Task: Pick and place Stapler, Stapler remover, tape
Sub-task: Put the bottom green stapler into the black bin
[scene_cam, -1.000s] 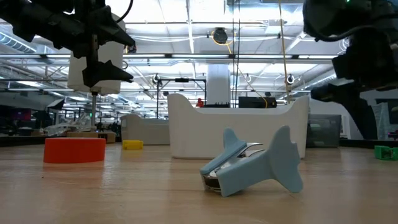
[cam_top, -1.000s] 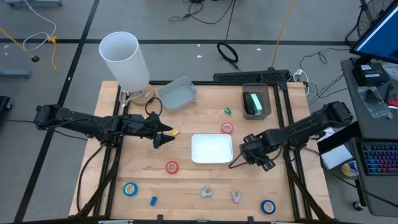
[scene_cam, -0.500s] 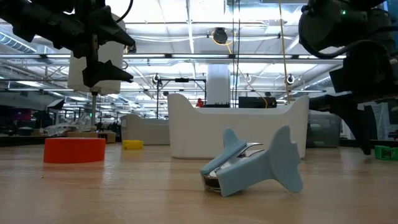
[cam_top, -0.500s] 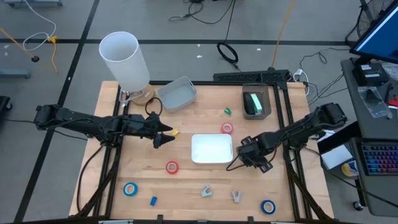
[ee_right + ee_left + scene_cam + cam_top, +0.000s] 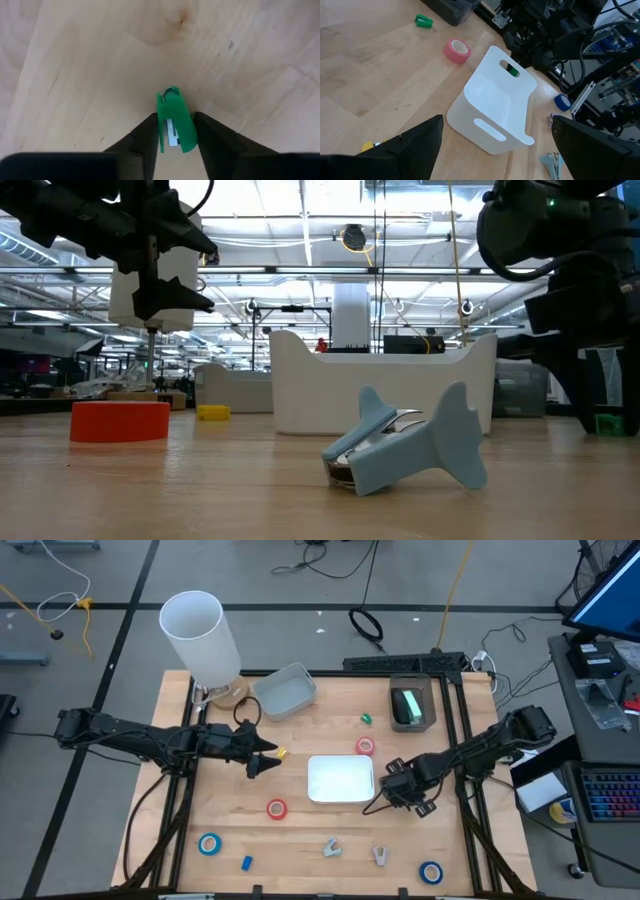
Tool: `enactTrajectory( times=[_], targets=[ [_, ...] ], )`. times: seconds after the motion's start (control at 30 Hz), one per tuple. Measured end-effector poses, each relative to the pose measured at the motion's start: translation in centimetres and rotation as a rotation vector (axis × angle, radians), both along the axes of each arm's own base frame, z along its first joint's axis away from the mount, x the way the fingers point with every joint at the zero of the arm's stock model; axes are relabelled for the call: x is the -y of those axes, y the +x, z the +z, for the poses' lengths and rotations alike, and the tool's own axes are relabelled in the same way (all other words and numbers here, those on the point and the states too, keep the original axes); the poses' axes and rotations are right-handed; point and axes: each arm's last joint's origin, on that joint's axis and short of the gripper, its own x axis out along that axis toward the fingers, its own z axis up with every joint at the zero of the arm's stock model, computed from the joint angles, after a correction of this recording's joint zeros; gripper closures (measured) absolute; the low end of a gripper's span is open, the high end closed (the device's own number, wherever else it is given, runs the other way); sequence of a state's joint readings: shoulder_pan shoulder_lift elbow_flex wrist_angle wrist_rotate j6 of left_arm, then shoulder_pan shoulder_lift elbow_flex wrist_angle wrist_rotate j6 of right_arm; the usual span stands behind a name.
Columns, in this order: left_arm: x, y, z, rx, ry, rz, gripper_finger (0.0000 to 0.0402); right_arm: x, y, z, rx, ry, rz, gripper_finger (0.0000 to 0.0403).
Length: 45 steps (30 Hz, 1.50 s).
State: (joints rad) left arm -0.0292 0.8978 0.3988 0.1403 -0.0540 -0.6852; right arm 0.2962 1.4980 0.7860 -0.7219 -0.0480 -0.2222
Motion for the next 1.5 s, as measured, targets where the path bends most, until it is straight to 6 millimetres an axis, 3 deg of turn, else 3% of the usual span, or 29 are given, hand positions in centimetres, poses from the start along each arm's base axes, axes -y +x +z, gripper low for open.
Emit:
enactTrajectory(
  times=[0.17,0.3,0.57,0.73,0.83,1.07,1.5],
  targets=[
    [0.0,0.0,0.0,0.0,0.0,0.0,0.0036,0.1,-0.2,0.2,-0.011,-0.003,-0.031,0.034],
    [0.0,0.0,0.0,0.0,0.001,0.0,0.0036,0.7,-0.4,1.3,-0.011,-0.033,-0.073,0.035],
    [-0.1,0.0,0.0,0.0,0.007,0.016,0.0036,3.4,-0.3,7.7,0.147,-0.355,-0.136,0.0331],
    [-0.2,0.0,0.0,0.0,0.033,0.061,0.0036,6.7,-0.8,11.5,0.291,-0.598,-0.272,0.0345],
    [-0.3,0.0,0.0,0.001,0.04,0.08,0.0036,9.1,-1.5,12.5,0.323,-0.697,-0.419,0.0344],
    [-0.3,0.0,0.0,0.001,0.039,0.08,0.0036,14.0,-2.5,12.3,0.27,-0.647,-0.742,0.0334],
    [-0.3,0.0,0.0,0.0,0.038,0.08,0.0036,19.4,-2.8,9.3,0.09,-0.61,-1.057,0.0334]
  ],
)
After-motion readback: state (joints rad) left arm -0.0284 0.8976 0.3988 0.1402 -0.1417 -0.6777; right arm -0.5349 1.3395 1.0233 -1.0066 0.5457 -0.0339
